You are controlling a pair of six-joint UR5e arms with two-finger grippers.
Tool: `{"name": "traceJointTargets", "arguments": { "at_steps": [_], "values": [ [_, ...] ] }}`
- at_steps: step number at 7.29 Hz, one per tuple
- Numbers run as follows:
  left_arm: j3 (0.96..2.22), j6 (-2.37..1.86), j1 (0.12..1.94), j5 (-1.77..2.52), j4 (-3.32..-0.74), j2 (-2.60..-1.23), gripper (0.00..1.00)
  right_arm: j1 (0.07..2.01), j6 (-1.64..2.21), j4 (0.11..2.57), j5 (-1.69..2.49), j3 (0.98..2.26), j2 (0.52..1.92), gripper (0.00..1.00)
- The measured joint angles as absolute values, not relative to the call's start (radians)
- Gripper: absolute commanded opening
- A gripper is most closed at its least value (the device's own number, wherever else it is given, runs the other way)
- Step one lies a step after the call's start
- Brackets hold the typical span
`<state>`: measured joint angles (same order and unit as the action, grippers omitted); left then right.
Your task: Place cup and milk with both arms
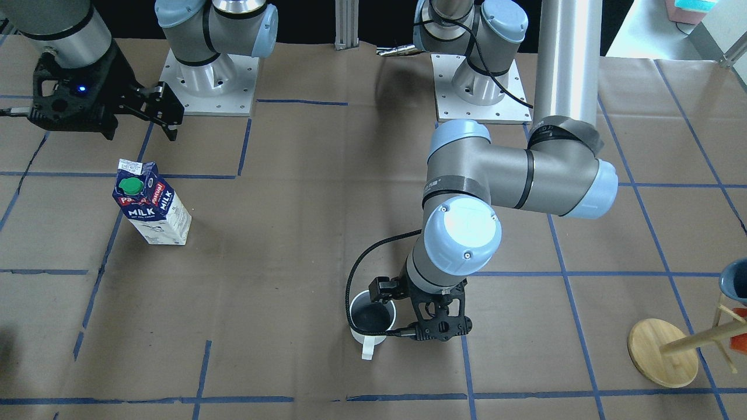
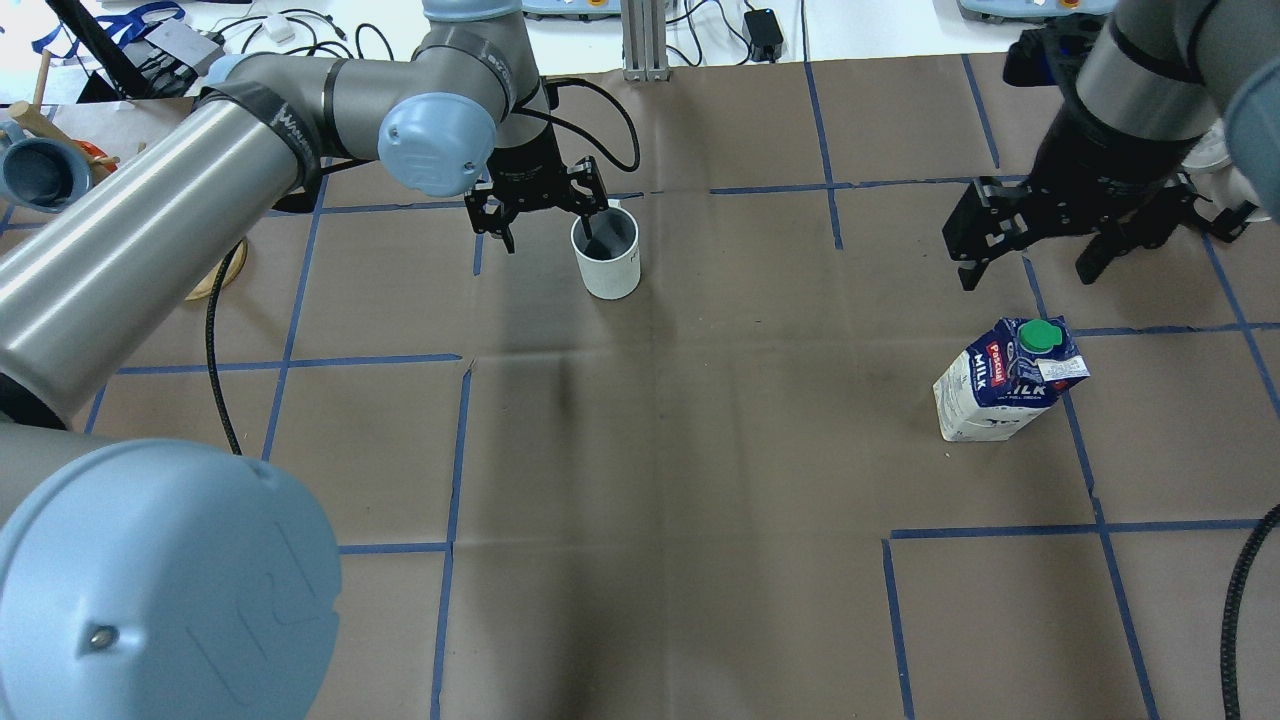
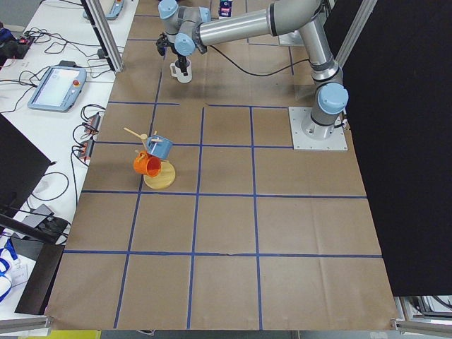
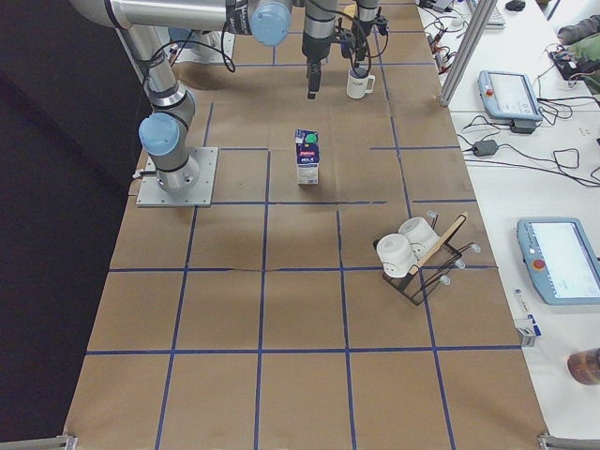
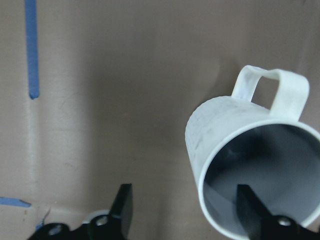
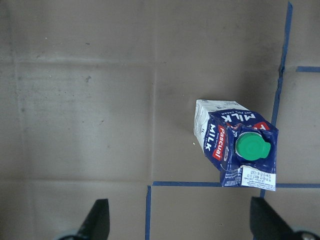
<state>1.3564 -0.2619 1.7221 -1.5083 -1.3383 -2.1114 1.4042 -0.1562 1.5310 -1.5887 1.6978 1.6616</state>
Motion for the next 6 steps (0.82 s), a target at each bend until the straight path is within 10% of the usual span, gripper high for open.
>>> {"name": "traceJointTargets", "arguments": {
  "at_steps": [6],
  "values": [
    [1.544,-0.038,1.615,-1.537,-1.690,-1.630,0.99,1.258,-0.277,1.716,-1.566,1.819,1.658,1.00]
  ]
}}
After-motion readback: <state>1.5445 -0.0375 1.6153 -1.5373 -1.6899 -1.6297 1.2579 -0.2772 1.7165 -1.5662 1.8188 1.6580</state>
